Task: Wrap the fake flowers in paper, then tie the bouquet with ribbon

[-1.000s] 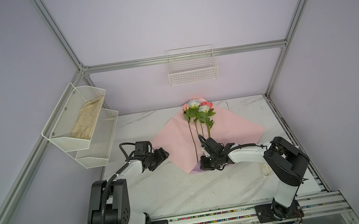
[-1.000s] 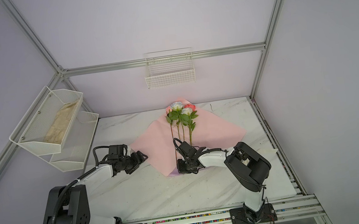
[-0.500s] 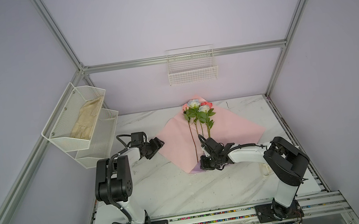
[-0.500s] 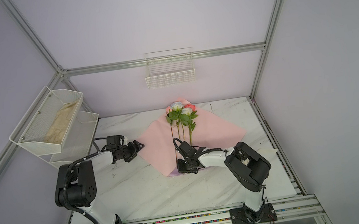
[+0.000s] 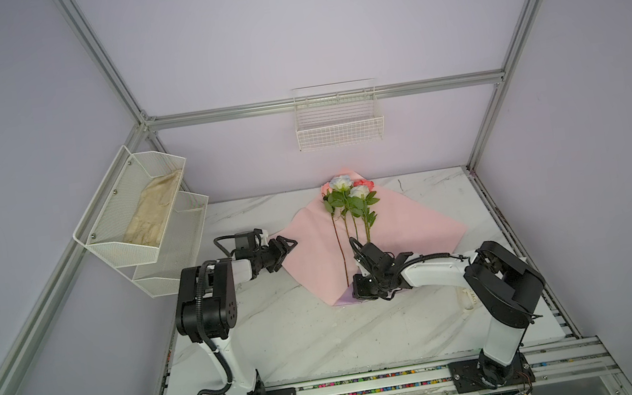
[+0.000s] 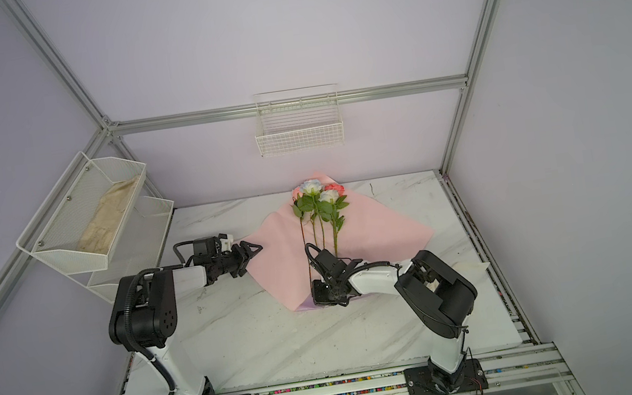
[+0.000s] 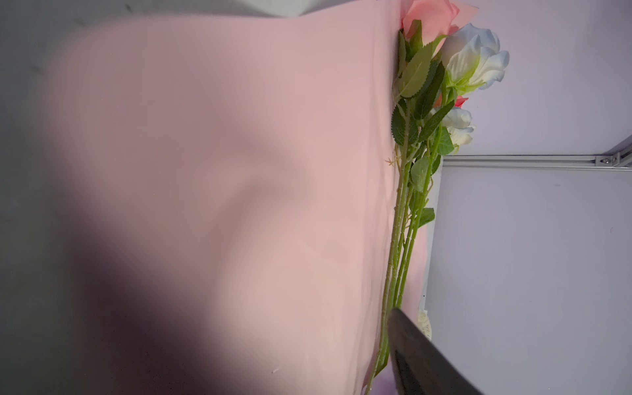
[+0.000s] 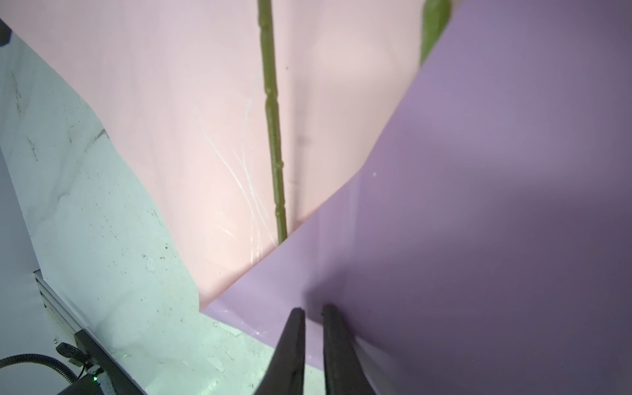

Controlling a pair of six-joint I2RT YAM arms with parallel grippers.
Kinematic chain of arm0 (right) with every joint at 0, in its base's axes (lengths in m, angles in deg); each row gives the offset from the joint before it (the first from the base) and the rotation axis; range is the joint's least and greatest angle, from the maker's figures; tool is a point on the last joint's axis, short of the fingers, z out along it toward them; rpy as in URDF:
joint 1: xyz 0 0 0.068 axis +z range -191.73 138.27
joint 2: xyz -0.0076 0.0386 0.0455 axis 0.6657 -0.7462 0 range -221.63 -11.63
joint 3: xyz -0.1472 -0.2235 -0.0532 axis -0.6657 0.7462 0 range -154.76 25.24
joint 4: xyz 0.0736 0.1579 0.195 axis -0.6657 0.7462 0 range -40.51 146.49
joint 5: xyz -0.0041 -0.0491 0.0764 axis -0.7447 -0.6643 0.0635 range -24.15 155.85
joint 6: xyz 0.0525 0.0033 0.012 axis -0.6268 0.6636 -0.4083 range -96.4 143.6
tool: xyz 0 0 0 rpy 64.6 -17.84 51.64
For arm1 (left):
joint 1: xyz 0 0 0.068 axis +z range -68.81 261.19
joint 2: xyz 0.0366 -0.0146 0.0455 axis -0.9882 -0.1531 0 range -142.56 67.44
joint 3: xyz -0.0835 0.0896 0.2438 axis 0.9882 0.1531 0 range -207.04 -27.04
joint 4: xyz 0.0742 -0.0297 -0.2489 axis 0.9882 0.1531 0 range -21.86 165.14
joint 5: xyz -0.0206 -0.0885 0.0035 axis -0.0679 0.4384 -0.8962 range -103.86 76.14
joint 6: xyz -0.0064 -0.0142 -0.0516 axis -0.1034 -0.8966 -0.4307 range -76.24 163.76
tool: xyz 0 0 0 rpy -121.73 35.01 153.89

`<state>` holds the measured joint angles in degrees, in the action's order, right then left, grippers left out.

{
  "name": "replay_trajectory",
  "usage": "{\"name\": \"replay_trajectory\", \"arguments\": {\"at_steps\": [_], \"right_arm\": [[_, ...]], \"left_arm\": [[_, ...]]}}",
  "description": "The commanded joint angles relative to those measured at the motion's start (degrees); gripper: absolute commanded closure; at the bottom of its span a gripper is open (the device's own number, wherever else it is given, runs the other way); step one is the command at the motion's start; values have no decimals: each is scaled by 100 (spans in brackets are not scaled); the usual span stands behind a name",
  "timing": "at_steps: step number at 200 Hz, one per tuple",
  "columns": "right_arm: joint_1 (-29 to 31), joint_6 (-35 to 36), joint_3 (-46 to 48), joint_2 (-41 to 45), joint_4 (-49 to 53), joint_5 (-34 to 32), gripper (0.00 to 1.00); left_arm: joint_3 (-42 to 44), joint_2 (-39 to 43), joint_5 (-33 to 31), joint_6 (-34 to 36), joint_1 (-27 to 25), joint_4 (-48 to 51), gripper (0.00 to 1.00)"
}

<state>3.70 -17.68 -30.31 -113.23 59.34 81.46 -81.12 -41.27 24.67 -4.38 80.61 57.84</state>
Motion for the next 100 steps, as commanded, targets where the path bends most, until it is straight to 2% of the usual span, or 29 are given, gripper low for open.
{"name": "replay_trajectory", "arguments": {"at_steps": [1,49,100], "right_arm": [[36,-108,59,-158,353,-194,84],[36,-142,62,-184,237,-120,84],[37,-169,35,-135,213,-156,83]], "left_arm": [[510,526,193,-336,-304,-341,30],[969,1084,-434,-277,-832,-134,39],[637,1487,-1105,227,-1098,662,73]]}}
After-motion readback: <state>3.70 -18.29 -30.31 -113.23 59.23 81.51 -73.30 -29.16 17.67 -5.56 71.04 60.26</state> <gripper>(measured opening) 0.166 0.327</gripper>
